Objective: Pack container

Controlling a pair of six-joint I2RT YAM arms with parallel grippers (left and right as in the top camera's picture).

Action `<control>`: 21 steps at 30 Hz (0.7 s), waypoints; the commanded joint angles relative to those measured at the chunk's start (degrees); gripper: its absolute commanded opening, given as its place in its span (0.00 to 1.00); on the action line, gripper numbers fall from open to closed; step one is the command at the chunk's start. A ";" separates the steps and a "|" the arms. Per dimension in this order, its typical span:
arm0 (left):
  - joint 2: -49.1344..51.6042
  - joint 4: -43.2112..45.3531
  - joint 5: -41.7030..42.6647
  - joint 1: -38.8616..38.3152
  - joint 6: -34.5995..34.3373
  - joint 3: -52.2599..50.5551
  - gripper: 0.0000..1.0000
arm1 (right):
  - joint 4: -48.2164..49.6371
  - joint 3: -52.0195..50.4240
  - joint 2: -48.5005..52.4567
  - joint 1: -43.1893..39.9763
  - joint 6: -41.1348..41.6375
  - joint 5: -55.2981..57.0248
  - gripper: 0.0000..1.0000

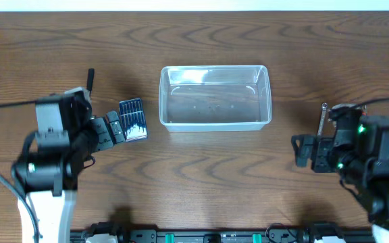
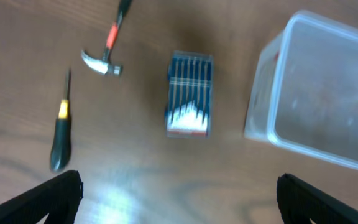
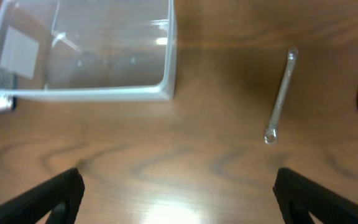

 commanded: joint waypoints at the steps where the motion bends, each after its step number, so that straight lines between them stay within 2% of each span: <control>1: 3.21 -3.98 0.39 -0.09 1.51 4.24 0.98 | -5.64 9.55 3.10 -0.26 -0.87 -0.90 0.99; 4: 3.23 -5.81 0.94 -0.09 1.31 4.37 0.98 | -8.96 14.27 4.00 -0.28 0.37 4.31 0.99; 6: 2.62 -6.40 2.25 -0.09 1.31 4.37 0.99 | -11.04 15.91 4.59 -0.55 5.81 11.61 0.99; 10: 0.61 -6.75 2.54 -0.09 1.33 4.37 0.99 | -14.95 16.22 7.72 -3.13 7.48 16.96 0.99; 15: -2.78 -7.06 2.47 -0.09 1.60 4.37 0.98 | -16.26 16.24 17.66 -8.02 7.45 14.32 0.99; 21: -5.31 -6.99 2.25 -0.09 2.05 4.37 0.98 | -11.98 16.22 28.89 -8.57 7.67 11.13 0.99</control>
